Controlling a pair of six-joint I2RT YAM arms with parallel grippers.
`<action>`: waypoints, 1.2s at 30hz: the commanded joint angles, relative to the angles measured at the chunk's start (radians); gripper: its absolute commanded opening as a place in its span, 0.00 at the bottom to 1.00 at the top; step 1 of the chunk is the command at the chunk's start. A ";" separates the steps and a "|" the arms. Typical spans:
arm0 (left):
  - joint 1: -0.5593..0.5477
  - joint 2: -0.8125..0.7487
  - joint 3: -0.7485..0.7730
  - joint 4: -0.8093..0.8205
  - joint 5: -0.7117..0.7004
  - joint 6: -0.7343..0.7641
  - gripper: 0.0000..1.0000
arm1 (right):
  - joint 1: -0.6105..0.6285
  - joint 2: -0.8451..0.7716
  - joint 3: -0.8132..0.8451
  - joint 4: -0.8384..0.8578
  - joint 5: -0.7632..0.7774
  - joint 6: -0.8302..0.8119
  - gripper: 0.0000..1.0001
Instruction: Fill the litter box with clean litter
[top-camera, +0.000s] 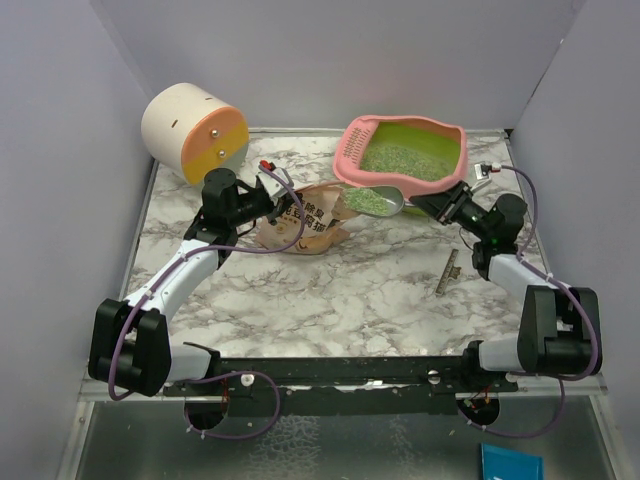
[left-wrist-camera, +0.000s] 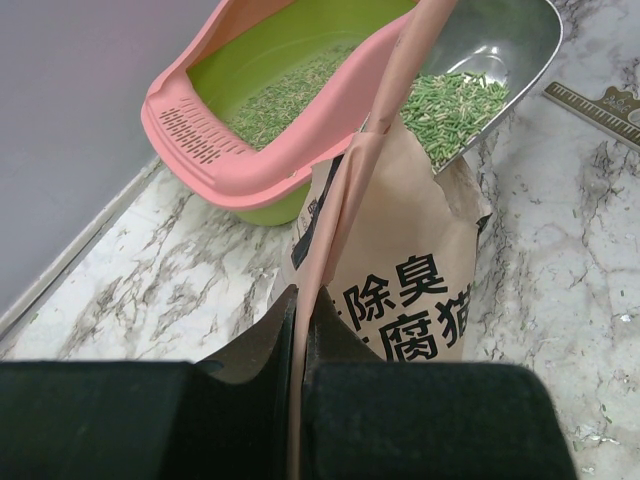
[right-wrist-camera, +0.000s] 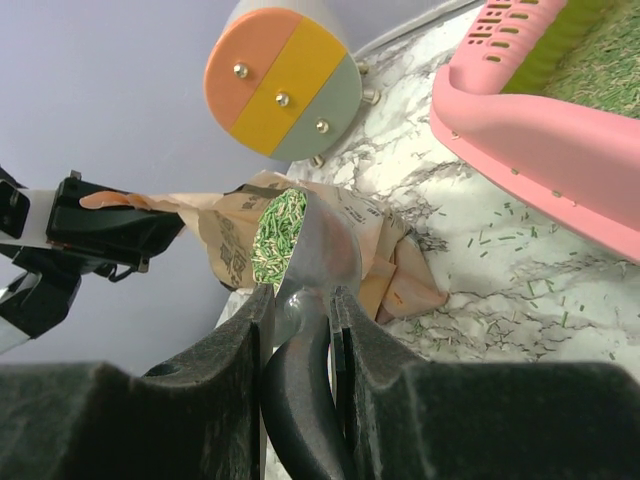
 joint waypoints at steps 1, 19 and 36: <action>-0.009 -0.026 0.002 0.064 0.033 -0.007 0.00 | -0.035 -0.029 -0.010 0.078 0.005 0.062 0.01; -0.009 -0.018 0.005 0.064 0.036 -0.011 0.00 | -0.148 -0.026 0.132 0.016 -0.031 0.106 0.01; -0.009 -0.021 0.008 0.064 0.044 -0.017 0.00 | -0.223 0.062 0.385 -0.055 0.050 0.194 0.01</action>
